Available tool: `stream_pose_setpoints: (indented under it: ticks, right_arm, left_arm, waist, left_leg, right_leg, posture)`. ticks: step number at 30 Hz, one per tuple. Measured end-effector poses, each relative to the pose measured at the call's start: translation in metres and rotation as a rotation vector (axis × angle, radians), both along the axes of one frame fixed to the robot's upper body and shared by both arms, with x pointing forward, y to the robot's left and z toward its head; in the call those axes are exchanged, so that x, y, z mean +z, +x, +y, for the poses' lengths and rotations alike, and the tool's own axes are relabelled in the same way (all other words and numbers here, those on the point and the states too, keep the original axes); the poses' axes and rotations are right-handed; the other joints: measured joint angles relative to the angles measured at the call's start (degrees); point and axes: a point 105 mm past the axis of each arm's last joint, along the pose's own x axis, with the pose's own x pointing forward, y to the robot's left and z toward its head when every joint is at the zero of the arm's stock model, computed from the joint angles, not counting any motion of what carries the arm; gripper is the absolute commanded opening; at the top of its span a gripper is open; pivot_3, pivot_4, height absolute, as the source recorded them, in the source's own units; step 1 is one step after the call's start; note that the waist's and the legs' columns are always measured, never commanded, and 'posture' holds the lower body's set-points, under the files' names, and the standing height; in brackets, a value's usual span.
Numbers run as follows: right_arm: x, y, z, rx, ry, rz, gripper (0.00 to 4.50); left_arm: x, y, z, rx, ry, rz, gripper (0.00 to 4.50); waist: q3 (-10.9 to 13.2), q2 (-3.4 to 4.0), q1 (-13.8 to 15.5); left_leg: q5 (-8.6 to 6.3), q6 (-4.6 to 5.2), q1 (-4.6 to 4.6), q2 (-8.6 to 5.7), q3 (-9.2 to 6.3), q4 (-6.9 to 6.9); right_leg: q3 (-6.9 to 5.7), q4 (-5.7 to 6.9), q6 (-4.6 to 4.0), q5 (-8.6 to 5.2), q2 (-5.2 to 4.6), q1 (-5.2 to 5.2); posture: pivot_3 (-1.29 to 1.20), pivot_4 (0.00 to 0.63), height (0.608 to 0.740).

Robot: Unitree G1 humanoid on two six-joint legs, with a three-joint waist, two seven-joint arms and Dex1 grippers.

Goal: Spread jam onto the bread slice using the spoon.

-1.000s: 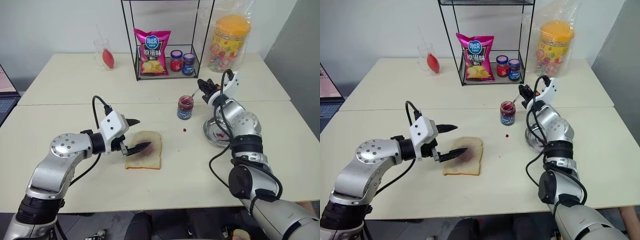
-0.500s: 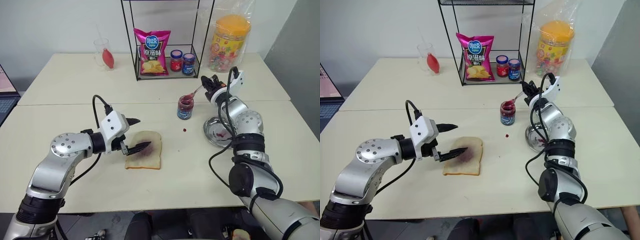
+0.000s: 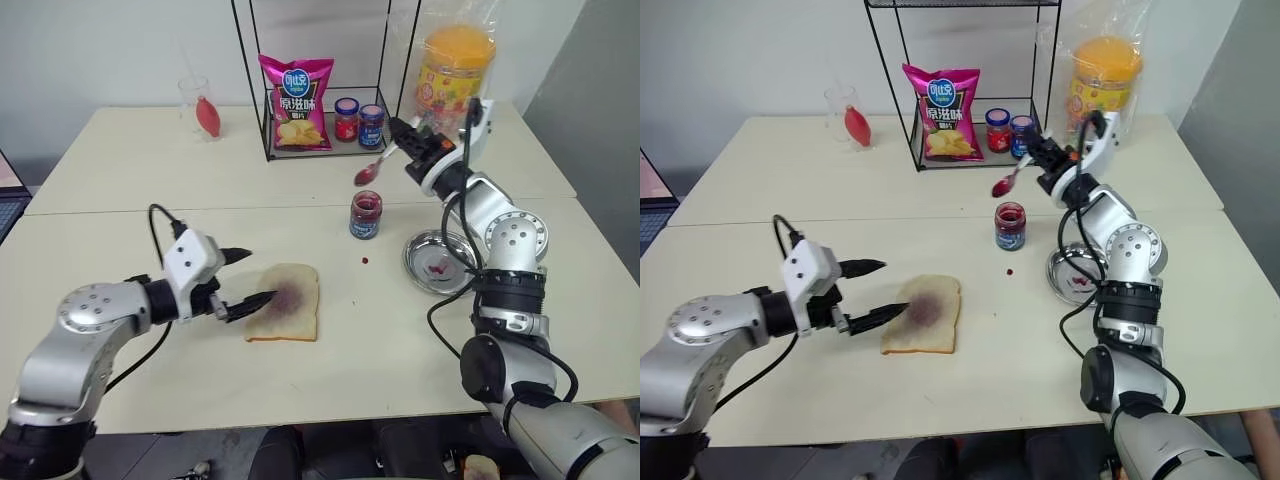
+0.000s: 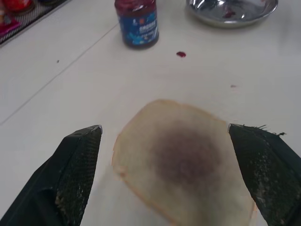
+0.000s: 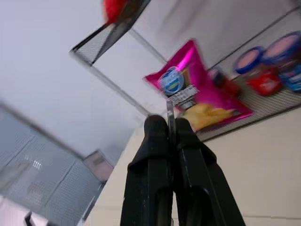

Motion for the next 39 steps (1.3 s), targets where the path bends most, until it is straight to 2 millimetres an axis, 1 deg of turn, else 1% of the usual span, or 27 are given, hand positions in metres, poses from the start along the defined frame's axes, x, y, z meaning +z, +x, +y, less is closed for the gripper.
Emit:
stream_pose_setpoints:
  ticks: [3,4,5,8,11,12,13,15,17,24,27,31,35,37,39]
  right_arm:
    - [-0.006,-0.018,0.028,0.094,-0.051,-0.018,0.0]
    - [-0.011,-0.031,0.047,0.161,-0.092,-0.045,0.0]
    - [-0.016,-0.04,0.058,0.207,-0.123,-0.067,0.0]
    - [-0.044,-0.066,0.103,0.357,-0.224,-0.089,0.0]
    - [-0.055,-0.077,0.124,0.418,-0.277,-0.138,0.0]
    - [-0.063,-0.08,0.131,0.437,-0.304,-0.161,0.0]
    - [-0.075,-0.083,0.137,0.453,-0.341,-0.175,0.0]
    - [-0.092,-0.086,0.143,0.47,-0.393,-0.186,0.0]
    - [-0.097,-0.089,0.146,0.472,-0.418,-0.226,0.0]
    - [-0.086,-0.091,0.149,0.407,-0.464,-0.457,0.0]
    - [-0.082,-0.094,0.151,0.394,-0.451,-0.507,0.0]
    - [-0.095,-0.098,0.152,0.403,-0.489,-0.558,0.0]
    - [-0.096,-0.1,0.15,0.397,-0.522,-0.621,0.0]
    - [-0.099,-0.104,0.149,0.404,-0.553,-0.669,0.0]
    - [-0.104,-0.106,0.149,0.408,-0.563,-0.682,0.0]
  left_arm:
    - [-0.006,-0.012,0.011,0.02,0.019,0.038,4.5]
    - [-0.013,-0.021,0.017,0.033,0.018,0.08,4.5]
    - [-0.016,-0.027,0.02,0.039,0.024,0.104,4.5]
    - [-0.027,-0.046,0.029,0.05,0.043,0.181,4.5]
    - [-0.033,-0.057,0.036,0.061,0.062,0.218,4.5]
    - [-0.038,-0.061,0.039,0.074,0.068,0.237,4.5]
    - [-0.041,-0.064,0.041,0.082,0.073,0.252,4.5]
    - [-0.042,-0.065,0.041,0.086,0.072,0.257,4.5]
    - [-0.042,-0.065,0.04,0.083,0.073,0.25,4.5]
    - [-0.037,-0.061,0.036,0.097,0.068,0.204,4.5]
    - [-0.033,-0.057,0.036,0.103,0.066,0.184,4.5]
    - [-0.027,-0.052,0.035,0.11,0.065,0.147,4.5]
    - [-0.026,-0.048,0.037,0.12,0.062,0.131,4.5]
    - [-0.027,-0.046,0.038,0.124,0.056,0.136,4.5]
    - [-0.026,-0.044,0.039,0.127,0.055,0.132,4.5]
  waist:
    - [0.0,0.01,0.07]
    - [0.0,0.01,0.04]
    - [-0.02,-0.03,-0.03]
    - [-0.01,-0.03,0.03]
    - [-0.03,-0.05,0.14]
    - [-0.05,-0.09,0.2]
    - [-0.08,-0.14,0.31]
    - [-0.08,-0.16,0.41]
    - [-0.09,-0.17,0.39]
    - [-0.11,-0.2,0.35]
    - [-0.13,-0.23,0.35]
    - [-0.17,-0.3,0.37]
    - [-0.18,-0.32,0.35]
    - [-0.19,-0.34,0.39]
    - [-0.2,-0.36,0.38]
  left_leg:
    - [0.0,-0.01,-0.04,-0.02,0.07,0.0]
    - [0.0,-0.01,-0.05,-0.01,0.1,0.0]
    - [-0.01,-0.01,-0.06,0.0,0.13,0.0]
    - [-0.01,-0.02,-0.08,0.04,0.11,-0.01]
    - [0.0,-0.03,-0.04,0.04,0.1,0.0]
    - [0.0,-0.03,-0.02,0.03,0.1,0.01]
    - [0.0,-0.03,-0.02,0.02,0.09,0.02]
    - [0.0,-0.04,-0.04,0.01,0.09,0.09]
    - [0.0,-0.04,-0.04,0.0,0.14,0.13]
    - [0.0,-0.05,-0.02,0.03,0.12,0.08]
    - [-0.01,-0.06,-0.02,0.03,0.1,0.08]
    - [-0.01,-0.06,-0.01,0.02,0.1,0.11]
    - [-0.01,-0.06,0.01,0.02,0.1,0.11]
    - [-0.01,-0.06,0.01,0.02,0.08,0.11]
    - [-0.01,-0.06,0.0,0.02,0.09,0.11]
  right_leg:
    - [0.06,0.0,-0.01,-0.01,-0.02,-0.07]
    - [0.08,-0.02,0.0,-0.01,-0.02,-0.08]
    - [0.1,-0.04,0.01,-0.02,-0.03,-0.11]
    - [0.04,-0.01,-0.07,-0.16,-0.02,-0.15]
    - [0.03,0.0,-0.03,-0.18,-0.02,-0.13]
    - [0.03,-0.01,0.09,-0.26,-0.03,-0.1]
    - [0.01,-0.01,0.1,-0.26,-0.05,-0.09]
    - [0.02,0.0,0.12,-0.25,-0.06,-0.09]
    - [0.06,0.0,0.16,-0.22,-0.07,-0.08]
    - [0.03,0.01,0.14,-0.23,-0.05,-0.1]
    - [0.03,0.01,0.14,-0.22,-0.05,-0.09]
    - [0.04,0.02,0.14,-0.22,-0.05,-0.08]
    - [0.03,0.04,0.14,-0.22,-0.05,-0.07]
    - [0.01,0.04,0.13,-0.22,-0.05,-0.06]
    - [0.02,0.04,0.05,-0.17,-0.05,-0.06]
  posture:
    - [0.0,0.15,0.74]
    - [0.0,0.15,0.74]
    - [0.0,0.15,0.74]
    - [0.0,0.15,0.74]
    - [0.0,0.15,0.74]
    - [0.0,0.15,0.74]
    - [0.0,0.15,0.74]
    - [0.0,0.15,0.74]
    - [0.0,0.15,0.74]
    - [0.0,0.15,0.74]
    - [0.0,0.15,0.74]
    - [0.0,0.15,0.74]
    - [0.0,0.15,0.74]
    - [0.0,0.15,0.74]
    - [0.0,0.15,0.74]
